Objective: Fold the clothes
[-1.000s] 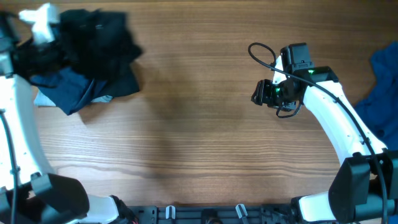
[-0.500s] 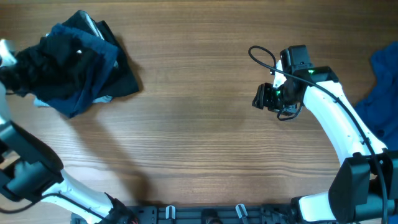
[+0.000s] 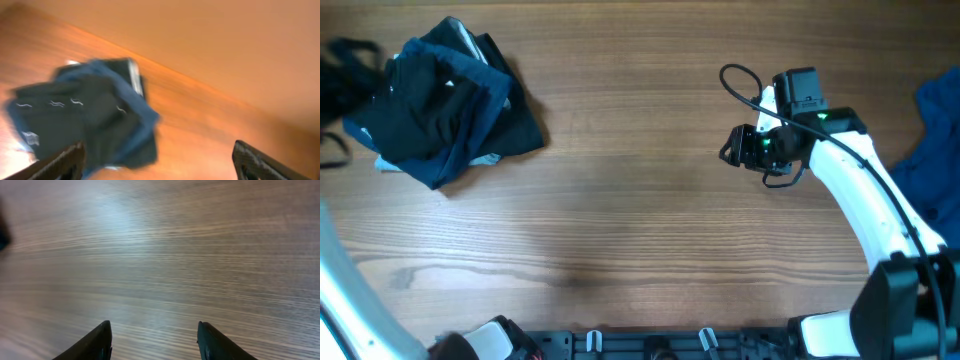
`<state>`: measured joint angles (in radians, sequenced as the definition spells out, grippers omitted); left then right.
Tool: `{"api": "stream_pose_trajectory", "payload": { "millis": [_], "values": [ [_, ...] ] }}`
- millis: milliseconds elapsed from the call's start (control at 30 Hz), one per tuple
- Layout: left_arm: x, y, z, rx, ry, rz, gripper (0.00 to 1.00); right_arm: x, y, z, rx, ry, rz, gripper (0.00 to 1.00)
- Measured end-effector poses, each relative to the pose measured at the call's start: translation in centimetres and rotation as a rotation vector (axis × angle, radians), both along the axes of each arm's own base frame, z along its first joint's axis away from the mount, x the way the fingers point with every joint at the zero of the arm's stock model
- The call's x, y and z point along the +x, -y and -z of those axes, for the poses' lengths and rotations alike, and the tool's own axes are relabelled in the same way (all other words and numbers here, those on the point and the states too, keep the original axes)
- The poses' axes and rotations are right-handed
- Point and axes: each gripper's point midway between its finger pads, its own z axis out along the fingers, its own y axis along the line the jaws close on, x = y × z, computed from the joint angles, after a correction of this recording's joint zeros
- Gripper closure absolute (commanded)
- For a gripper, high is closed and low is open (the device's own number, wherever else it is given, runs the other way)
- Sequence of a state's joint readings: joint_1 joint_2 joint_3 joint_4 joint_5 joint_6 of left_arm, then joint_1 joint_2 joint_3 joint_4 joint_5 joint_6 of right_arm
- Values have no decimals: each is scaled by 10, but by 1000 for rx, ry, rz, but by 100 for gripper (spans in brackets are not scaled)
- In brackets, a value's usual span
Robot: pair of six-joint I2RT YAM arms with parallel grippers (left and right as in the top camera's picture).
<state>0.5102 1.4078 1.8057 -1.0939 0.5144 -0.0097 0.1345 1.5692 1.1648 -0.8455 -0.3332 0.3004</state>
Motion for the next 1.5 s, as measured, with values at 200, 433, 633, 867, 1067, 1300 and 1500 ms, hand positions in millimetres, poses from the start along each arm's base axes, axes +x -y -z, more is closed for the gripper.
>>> {"api": "stream_pose_trajectory", "payload": {
  "millis": [200, 433, 633, 867, 1067, 1300, 1500],
  "values": [
    [-45, 137, 19, 129, -140, 404, 0, -20, -14, -132, 115, 445, -118, 16],
    [-93, 172, 37, 214, -297, 399, 0, -80, -12, -205, 150, 685, -162, 0],
    [-89, 167, 45, 248, -332, 355, 0, -94, -10, -200, 161, 638, -144, 0],
    [-88, 166, 45, 251, -333, 348, 0, -89, -7, -184, 260, 449, 82, 0],
    [-88, 166, 45, 251, -334, 348, 0, -61, 9, -188, 234, 496, 228, 0],
    [-88, 165, 45, 256, -335, 343, 0, -66, 29, -210, 148, 1021, 173, 0],
    [-88, 164, 45, 257, -338, 342, 0, -101, 37, -127, 104, 1110, 151, 0]
  ]
}}
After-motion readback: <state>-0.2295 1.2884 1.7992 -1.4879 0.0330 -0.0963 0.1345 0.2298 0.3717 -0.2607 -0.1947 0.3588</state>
